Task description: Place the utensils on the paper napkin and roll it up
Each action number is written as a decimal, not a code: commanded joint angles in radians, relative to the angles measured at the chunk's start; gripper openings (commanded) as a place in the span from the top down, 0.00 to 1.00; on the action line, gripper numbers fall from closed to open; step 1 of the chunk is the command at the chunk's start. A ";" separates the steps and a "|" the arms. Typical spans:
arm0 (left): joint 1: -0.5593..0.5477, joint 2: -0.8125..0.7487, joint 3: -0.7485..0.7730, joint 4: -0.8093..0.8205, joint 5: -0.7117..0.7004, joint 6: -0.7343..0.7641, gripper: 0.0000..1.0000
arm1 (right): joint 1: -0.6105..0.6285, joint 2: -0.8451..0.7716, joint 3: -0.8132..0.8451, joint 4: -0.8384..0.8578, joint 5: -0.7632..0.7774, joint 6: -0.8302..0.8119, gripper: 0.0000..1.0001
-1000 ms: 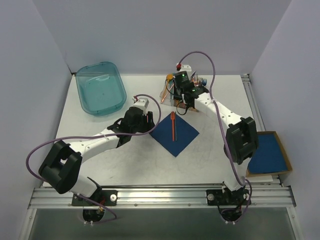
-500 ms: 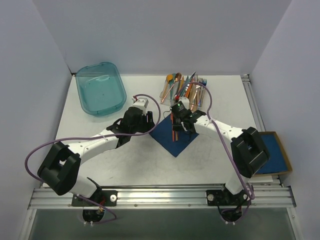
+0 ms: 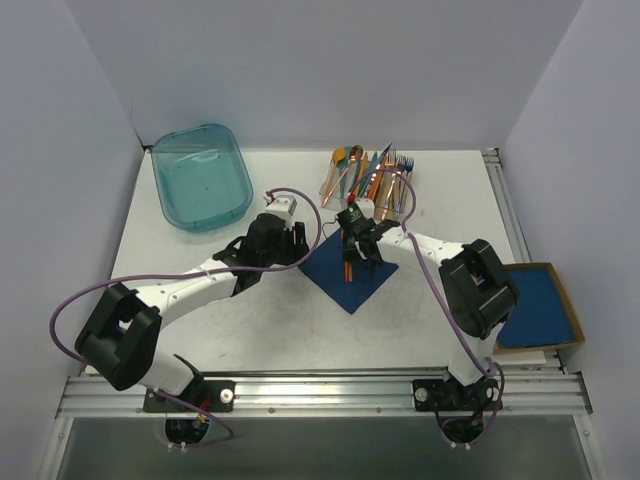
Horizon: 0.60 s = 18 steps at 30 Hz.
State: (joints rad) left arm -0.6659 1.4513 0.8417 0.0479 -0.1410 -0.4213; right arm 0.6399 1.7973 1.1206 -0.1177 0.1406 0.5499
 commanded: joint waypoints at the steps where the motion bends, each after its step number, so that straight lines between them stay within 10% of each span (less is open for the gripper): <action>1: -0.001 -0.028 0.010 0.020 -0.006 0.013 0.34 | -0.011 0.028 0.061 -0.007 0.011 0.002 1.00; 18: -0.001 -0.034 0.007 0.021 -0.005 0.013 0.34 | -0.025 -0.021 0.151 -0.062 0.066 -0.024 0.74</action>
State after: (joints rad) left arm -0.6659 1.4506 0.8417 0.0479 -0.1421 -0.4213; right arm 0.6312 1.8435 1.1889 -0.1474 0.1543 0.5457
